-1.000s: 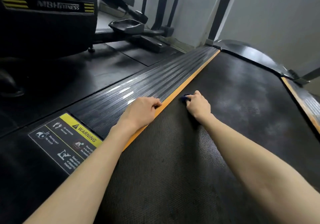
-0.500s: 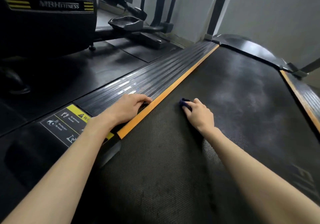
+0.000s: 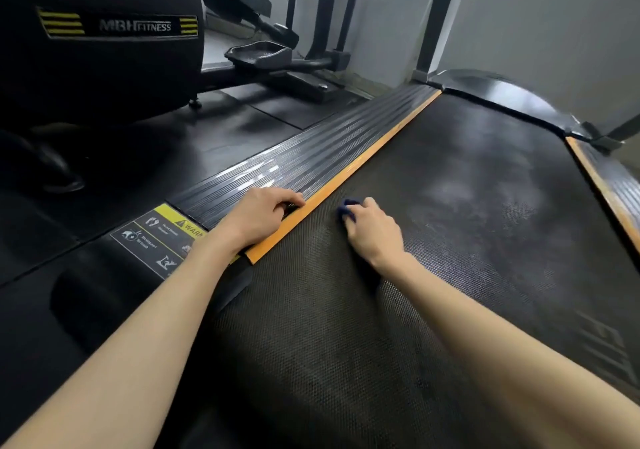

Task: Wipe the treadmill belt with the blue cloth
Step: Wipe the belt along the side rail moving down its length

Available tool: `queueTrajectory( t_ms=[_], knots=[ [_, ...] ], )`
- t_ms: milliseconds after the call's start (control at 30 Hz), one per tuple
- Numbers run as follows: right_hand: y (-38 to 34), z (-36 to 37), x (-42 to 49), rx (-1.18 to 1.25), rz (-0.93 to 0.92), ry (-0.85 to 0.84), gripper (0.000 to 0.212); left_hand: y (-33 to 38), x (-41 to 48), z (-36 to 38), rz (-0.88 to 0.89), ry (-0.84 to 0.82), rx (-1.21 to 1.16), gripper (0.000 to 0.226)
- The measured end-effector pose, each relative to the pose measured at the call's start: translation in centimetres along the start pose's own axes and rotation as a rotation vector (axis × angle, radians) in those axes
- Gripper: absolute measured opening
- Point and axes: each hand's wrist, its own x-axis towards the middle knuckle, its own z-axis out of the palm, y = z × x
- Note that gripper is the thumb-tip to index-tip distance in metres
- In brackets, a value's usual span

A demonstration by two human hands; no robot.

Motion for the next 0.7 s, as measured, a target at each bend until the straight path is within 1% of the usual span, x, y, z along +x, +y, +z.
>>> queueTrajectory(
  t_ms=[33, 67, 133, 167, 200, 233, 300, 333, 400, 433, 467, 500, 533, 633, 667, 700],
  knots=[
    [-1.6, 0.0, -1.4, 0.017, -0.073, -0.034, 0.031, 0.1, 0.1, 0.1, 0.000, 0.011, 0.010, 0.043],
    [-3.4, -0.3, -3.4, 0.050, -0.198, -0.066, 0.031, 0.1, 0.1, 0.2, -0.003, 0.020, 0.016, 0.045],
    [-6.0, -1.2, -8.5, 0.161, -0.520, -0.120, 0.032, 0.0, 0.2, 0.2, -0.023, 0.021, 0.012, 0.052],
    [-6.4, -1.8, -10.5, 0.211, -0.634, -0.146, 0.033, 0.0, 0.2, 0.3, -0.033, 0.018, 0.016, 0.055],
    [-6.0, -2.1, -11.0, 0.226, -0.699, -0.159, 0.034, -0.1, 0.2, 0.3, -0.036, 0.017, 0.025, 0.056],
    [-5.1, -2.1, -10.3, 0.205, -0.696, -0.142, 0.035, -0.2, 0.2, 0.3, -0.030, 0.017, 0.033, 0.057],
    [-2.2, -1.5, -6.8, 0.110, -0.529, -0.059, 0.033, -0.2, 0.3, 0.4, -0.013, 0.015, 0.044, 0.057],
    [-0.2, -1.1, -4.5, 0.067, -0.394, -0.009, 0.032, -0.2, 0.3, 0.5, -0.016, 0.012, 0.050, 0.057],
    [3.2, -0.7, -0.8, -0.007, -0.053, 0.041, 0.031, -0.4, 0.2, 0.5, -0.028, 0.002, 0.055, 0.058],
    [3.7, -0.5, -0.1, -0.010, 0.062, 0.051, 0.032, -0.5, 0.3, 0.6, -0.030, 0.001, 0.053, 0.058],
    [3.0, -0.5, -0.1, -0.012, 0.074, 0.040, 0.032, -0.6, 0.3, 0.6, -0.029, 0.003, 0.052, 0.058],
    [1.6, -0.5, -0.9, -0.019, 0.008, -0.008, 0.032, -0.7, 0.4, 0.7, -0.026, 0.008, 0.054, 0.057],
    [-0.4, -0.5, -2.5, -0.006, -0.105, -0.061, 0.031, -0.7, 0.4, 0.8, -0.022, 0.014, 0.057, 0.057],
    [-5.1, -1.3, -10.1, 0.140, -0.600, -0.164, 0.032, -1.1, 0.7, 0.9, -0.044, 0.012, 0.044, 0.059],
    [-5.3, -1.9, -11.8, 0.174, -0.682, -0.167, 0.033, -1.2, 0.7, 0.8, -0.051, 0.010, 0.043, 0.059],
    [-4.6, -2.2, -12.0, 0.169, -0.712, -0.146, 0.034, -1.3, 0.6, 0.8, -0.054, 0.013, 0.041, 0.061]
  ],
)
